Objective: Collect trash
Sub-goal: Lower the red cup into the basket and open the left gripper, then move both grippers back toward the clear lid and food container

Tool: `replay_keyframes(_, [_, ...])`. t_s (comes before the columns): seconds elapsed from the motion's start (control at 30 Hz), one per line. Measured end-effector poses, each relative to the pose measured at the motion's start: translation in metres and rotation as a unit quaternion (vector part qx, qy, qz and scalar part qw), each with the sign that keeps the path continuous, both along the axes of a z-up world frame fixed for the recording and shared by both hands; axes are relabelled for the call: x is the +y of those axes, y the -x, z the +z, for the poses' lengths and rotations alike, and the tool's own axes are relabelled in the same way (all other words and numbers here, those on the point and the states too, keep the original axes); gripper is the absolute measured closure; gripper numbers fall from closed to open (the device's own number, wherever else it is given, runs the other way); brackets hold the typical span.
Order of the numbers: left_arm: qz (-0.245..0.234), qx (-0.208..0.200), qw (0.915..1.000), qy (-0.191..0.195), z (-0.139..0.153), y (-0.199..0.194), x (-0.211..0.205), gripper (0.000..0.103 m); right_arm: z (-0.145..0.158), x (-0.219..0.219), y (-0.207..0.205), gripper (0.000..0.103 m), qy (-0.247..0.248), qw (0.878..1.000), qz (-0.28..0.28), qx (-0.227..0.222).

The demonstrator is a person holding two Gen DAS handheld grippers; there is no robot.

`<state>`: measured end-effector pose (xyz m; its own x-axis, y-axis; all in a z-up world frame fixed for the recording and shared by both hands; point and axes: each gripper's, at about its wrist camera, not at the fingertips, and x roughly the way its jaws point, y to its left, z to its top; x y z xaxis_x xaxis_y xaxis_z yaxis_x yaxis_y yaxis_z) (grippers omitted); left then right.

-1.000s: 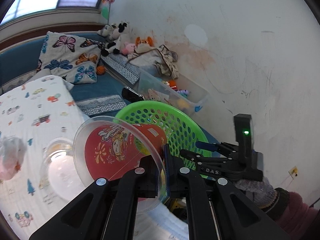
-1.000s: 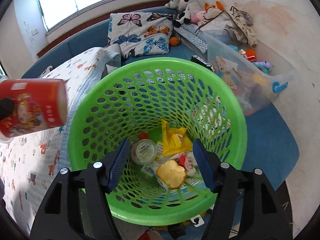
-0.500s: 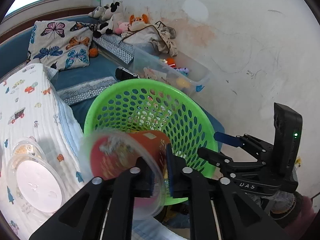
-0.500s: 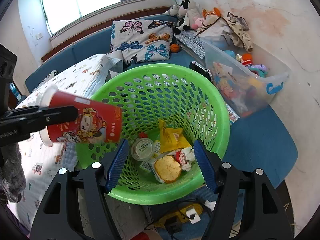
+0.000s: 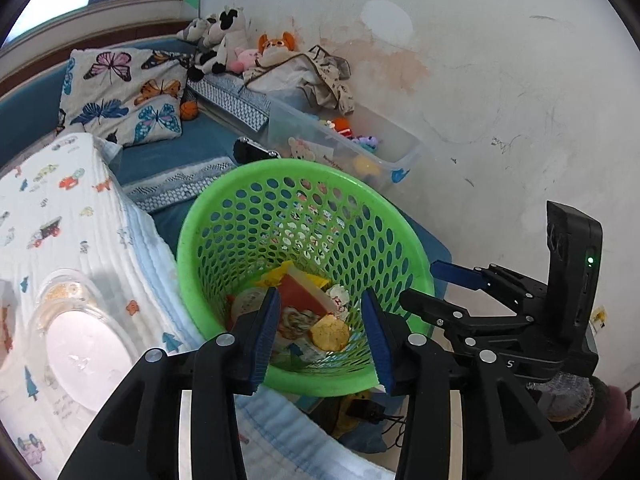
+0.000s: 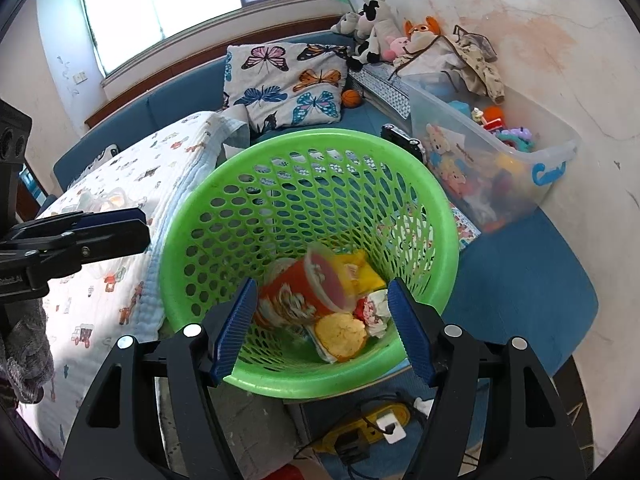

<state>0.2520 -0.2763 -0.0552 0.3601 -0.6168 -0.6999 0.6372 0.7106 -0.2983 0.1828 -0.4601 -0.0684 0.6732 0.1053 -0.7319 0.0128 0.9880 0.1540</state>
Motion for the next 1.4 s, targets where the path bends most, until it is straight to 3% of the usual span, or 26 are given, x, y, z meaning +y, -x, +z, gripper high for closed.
replay_keyframes(0.43, [0.057, -0.029, 0.9977, 0.021, 0.02, 0.024, 0.076, 0.06, 0.016, 0.045, 0.004, 0.024, -0.002, 0.999, 0.041, -0.014])
replay_keyframes(0.87, [0.152, -0.05, 0.987, 0.017, 0.023, 0.03, 0.184, 0.059, 0.014, 0.135, -0.015, 0.019, -0.01, 0.991, 0.131, -0.01])
replay_keyframes(1.13, [0.201, -0.037, 0.9784, 0.029, 0.015, 0.03, 0.234, 0.057, 0.009, 0.189, -0.033, 0.015, -0.004, 0.984, 0.178, -0.001])
replay_keyframes(1.4, [0.213, -0.033, 0.9759, 0.033, 0.005, 0.037, 0.258, 0.057, -0.003, 0.234, -0.051, 0.007, 0.033, 0.981, 0.189, 0.006])
